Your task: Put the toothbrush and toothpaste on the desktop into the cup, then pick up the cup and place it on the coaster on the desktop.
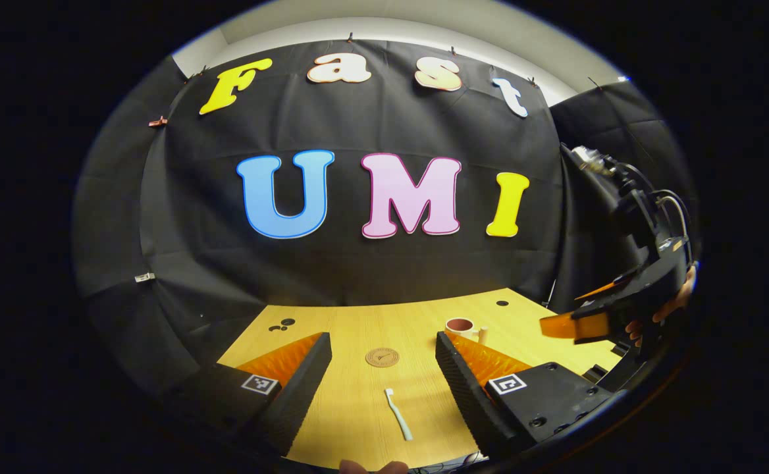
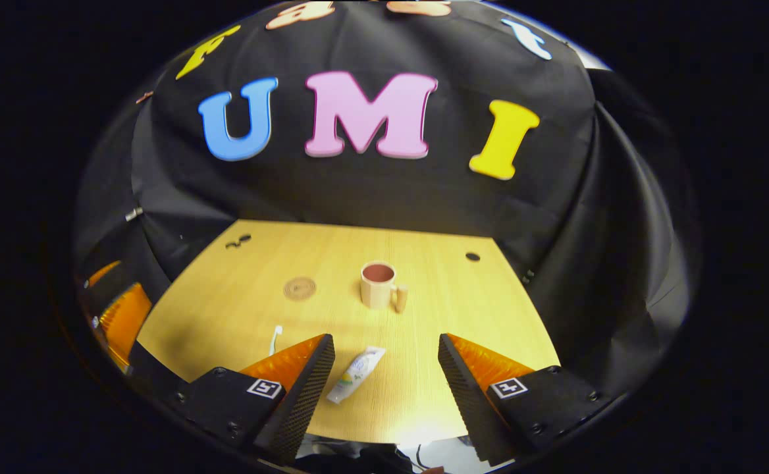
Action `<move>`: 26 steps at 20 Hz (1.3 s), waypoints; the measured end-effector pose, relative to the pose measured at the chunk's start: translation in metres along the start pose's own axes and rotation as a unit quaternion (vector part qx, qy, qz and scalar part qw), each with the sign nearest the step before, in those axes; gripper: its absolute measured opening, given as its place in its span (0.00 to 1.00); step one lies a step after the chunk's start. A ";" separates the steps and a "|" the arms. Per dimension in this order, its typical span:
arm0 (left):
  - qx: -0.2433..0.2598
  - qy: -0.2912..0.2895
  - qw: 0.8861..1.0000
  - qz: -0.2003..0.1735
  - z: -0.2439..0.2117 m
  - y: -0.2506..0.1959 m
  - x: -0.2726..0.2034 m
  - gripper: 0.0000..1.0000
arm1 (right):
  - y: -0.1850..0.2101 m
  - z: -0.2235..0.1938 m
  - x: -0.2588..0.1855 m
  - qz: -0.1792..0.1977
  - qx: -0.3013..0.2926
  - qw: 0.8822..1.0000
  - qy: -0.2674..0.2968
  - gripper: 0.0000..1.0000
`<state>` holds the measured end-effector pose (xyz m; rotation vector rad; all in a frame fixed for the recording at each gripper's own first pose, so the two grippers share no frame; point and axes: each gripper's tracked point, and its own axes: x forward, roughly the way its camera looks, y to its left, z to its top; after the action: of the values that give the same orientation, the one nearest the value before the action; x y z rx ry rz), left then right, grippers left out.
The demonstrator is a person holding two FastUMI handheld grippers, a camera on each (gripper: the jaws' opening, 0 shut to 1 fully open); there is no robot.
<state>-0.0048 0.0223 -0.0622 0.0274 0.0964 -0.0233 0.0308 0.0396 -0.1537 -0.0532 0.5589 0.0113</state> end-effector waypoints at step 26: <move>-0.041 0.078 0.996 0.022 -0.088 0.063 0.009 1.00 | 0.041 -0.167 0.202 -0.102 0.013 0.942 0.318 0.52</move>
<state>-0.0023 0.0872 -0.1494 -0.0511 0.2537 0.0274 0.1123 0.0707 -0.4037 -0.0909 1.1995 -0.2235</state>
